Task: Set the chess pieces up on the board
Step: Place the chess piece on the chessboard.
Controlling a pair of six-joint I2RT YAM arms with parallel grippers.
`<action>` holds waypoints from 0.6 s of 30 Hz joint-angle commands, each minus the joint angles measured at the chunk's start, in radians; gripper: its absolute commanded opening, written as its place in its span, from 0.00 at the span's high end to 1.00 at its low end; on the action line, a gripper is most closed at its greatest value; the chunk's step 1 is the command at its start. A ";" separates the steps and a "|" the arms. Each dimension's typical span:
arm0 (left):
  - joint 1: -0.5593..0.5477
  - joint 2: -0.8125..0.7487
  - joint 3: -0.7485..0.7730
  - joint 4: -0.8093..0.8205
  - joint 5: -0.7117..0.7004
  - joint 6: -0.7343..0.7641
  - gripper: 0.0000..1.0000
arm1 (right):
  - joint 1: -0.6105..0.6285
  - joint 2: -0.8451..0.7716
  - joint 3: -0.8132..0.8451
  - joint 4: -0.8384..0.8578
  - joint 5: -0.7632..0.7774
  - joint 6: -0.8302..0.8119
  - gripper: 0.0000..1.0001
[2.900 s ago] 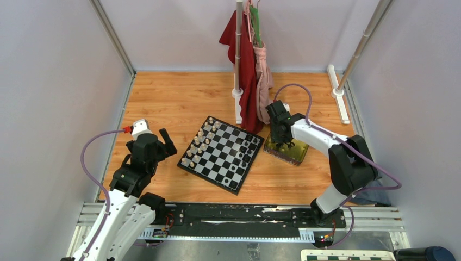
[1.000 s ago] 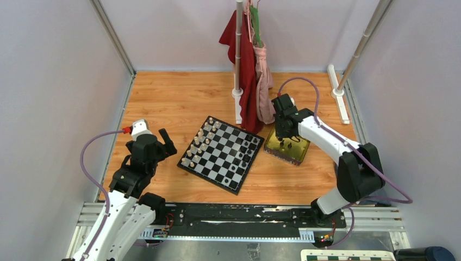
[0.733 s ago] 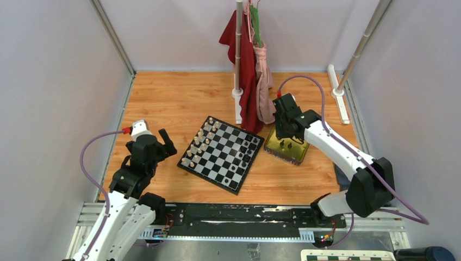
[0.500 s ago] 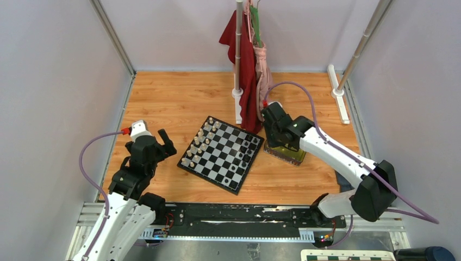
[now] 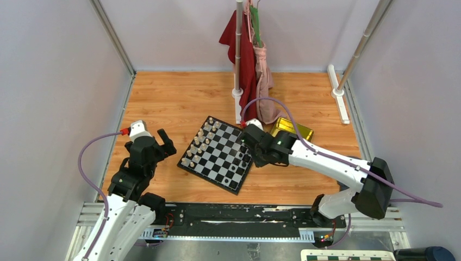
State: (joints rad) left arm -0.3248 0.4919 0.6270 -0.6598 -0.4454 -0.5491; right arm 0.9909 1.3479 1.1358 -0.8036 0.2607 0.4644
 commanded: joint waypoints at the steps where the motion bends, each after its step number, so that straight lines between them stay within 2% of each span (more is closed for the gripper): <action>1: -0.005 -0.010 -0.011 0.020 0.008 0.010 0.00 | 0.073 0.048 0.036 -0.037 0.040 0.054 1.00; 9: -0.005 -0.015 -0.014 0.022 0.015 0.012 0.00 | 0.145 0.122 0.059 0.011 0.043 0.068 1.00; 18: -0.005 -0.019 -0.014 0.028 0.022 0.016 0.00 | 0.174 0.201 0.070 0.098 0.018 0.045 1.00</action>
State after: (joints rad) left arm -0.3248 0.4828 0.6258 -0.6521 -0.4294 -0.5488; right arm 1.1465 1.5124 1.1687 -0.7418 0.2779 0.5095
